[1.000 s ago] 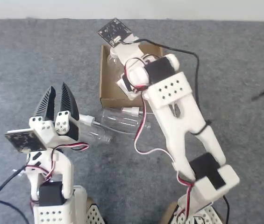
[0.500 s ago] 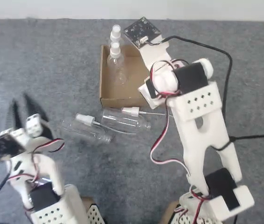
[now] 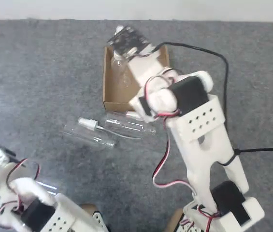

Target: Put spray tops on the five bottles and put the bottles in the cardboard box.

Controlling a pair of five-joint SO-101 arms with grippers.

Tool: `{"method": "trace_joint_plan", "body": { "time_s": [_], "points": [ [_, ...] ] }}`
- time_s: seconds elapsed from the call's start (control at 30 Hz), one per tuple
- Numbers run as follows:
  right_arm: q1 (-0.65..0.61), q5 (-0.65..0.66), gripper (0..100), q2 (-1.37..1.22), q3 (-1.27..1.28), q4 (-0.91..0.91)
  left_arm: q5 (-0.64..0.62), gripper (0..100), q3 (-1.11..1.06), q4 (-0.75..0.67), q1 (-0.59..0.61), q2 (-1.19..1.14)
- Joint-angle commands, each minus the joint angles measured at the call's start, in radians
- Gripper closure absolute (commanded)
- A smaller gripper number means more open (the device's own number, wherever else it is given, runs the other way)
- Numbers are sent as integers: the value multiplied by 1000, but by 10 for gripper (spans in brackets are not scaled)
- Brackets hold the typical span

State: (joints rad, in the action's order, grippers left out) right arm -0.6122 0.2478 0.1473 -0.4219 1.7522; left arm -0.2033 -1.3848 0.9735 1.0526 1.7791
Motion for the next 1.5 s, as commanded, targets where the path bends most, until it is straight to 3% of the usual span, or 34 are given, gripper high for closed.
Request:
{"method": "trace_joint_plan", "body": {
  "time_s": [0.0, 0.27, 0.63, 1.07, 1.47],
  "points": [
    [-90, 0, 806, 50, -37, 36, 135, 782, 73, 158, 69, -20],
    [-186, 0, 804, 51, 112, 12, 324, 797, 54, 232, 106, -23],
    [-145, 0, 807, 62, 404, -183, 440, 795, 47, 264, 221, -46],
    [-10, -8, 807, 62, 729, -568, 578, 795, 153, 232, 226, -605],
    [-12, -9, 806, 62, 755, -596, 672, 794, 111, 81, 201, -890]
  ]
}}
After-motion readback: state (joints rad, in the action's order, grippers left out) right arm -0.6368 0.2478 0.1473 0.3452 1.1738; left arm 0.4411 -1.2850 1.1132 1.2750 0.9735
